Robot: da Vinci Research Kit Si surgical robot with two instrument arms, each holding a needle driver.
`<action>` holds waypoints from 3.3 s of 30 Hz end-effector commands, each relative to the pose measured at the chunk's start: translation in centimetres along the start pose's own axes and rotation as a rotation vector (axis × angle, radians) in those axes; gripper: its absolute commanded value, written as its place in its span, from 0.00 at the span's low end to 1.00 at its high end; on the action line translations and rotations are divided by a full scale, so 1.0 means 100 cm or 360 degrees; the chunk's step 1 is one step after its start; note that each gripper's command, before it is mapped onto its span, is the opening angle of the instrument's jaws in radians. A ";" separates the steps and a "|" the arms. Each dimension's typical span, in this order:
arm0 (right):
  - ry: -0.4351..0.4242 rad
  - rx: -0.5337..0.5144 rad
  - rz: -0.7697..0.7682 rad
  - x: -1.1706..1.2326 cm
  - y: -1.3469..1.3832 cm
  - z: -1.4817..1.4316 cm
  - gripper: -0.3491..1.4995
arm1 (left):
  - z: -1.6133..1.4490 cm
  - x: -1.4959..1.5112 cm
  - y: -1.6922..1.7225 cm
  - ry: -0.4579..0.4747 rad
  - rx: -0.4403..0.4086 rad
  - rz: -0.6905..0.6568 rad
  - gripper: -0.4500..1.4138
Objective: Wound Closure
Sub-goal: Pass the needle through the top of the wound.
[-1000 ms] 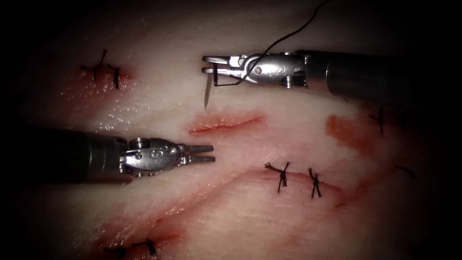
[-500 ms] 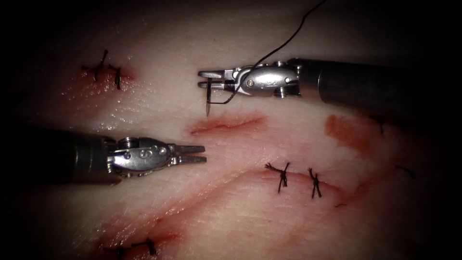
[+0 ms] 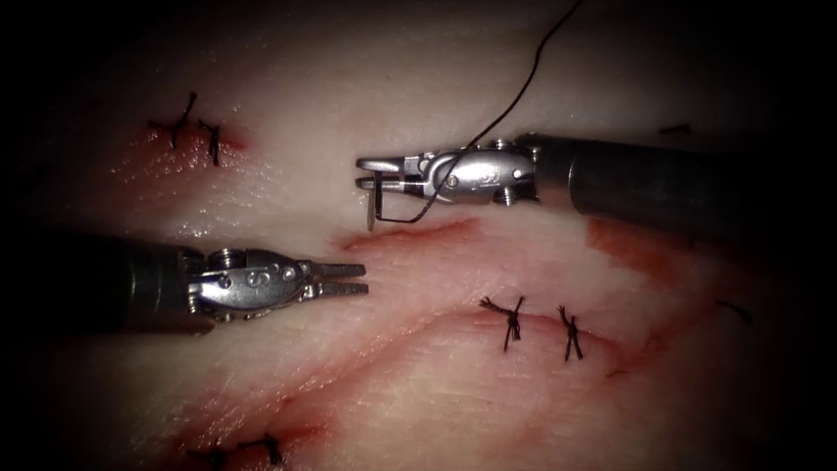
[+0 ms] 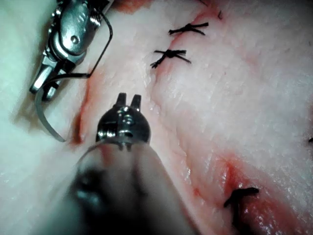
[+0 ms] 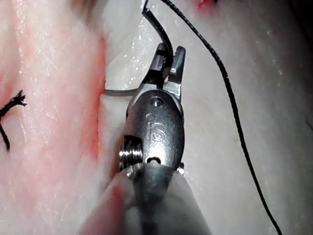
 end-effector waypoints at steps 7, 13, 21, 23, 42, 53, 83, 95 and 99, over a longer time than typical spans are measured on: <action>-0.0030 0.0031 -0.0002 -0.0007 -0.0018 0.0001 0.00 | 0.0007 0.0000 -0.0002 0.0004 -0.0003 0.0004 0.30; -0.0059 0.0047 -0.0027 -0.0004 -0.0041 -0.0011 0.00 | 0.0006 -0.0001 -0.0002 0.0004 -0.0004 0.0006 0.29; -0.0054 0.0071 -0.0027 0.0007 -0.0055 -0.0005 0.00 | 0.0008 -0.0003 -0.0003 0.0005 -0.0001 0.0008 0.29; -0.0034 0.0101 -0.0025 0.0009 -0.0057 -0.0003 0.00 | 0.0007 -0.0003 -0.0003 0.0005 -0.0001 0.0009 0.29; -0.0107 0.0262 -0.0016 0.0004 -0.0103 0.0003 0.00 | 0.0008 -0.0006 -0.0003 0.0006 0.0001 0.0012 0.29; -0.0122 0.0331 0.0072 -0.0006 -0.0114 0.0002 0.00 | 0.0007 -0.0006 -0.0003 0.0002 -0.0001 0.0014 0.29; -0.0128 0.0454 0.0364 -0.0032 -0.0107 0.0017 0.00 | 0.0007 -0.0007 -0.0002 0.0002 0.0001 0.0004 0.28; -0.0109 0.0506 0.0437 -0.0036 -0.0133 0.0005 0.00 | 0.0002 -0.0008 -0.0005 -0.0003 -0.0009 0.0007 0.28; -0.0104 0.0507 0.0456 -0.0038 -0.0132 0.0008 0.00 | 0.0001 -0.0009 -0.0005 -0.0003 -0.0011 0.0008 0.28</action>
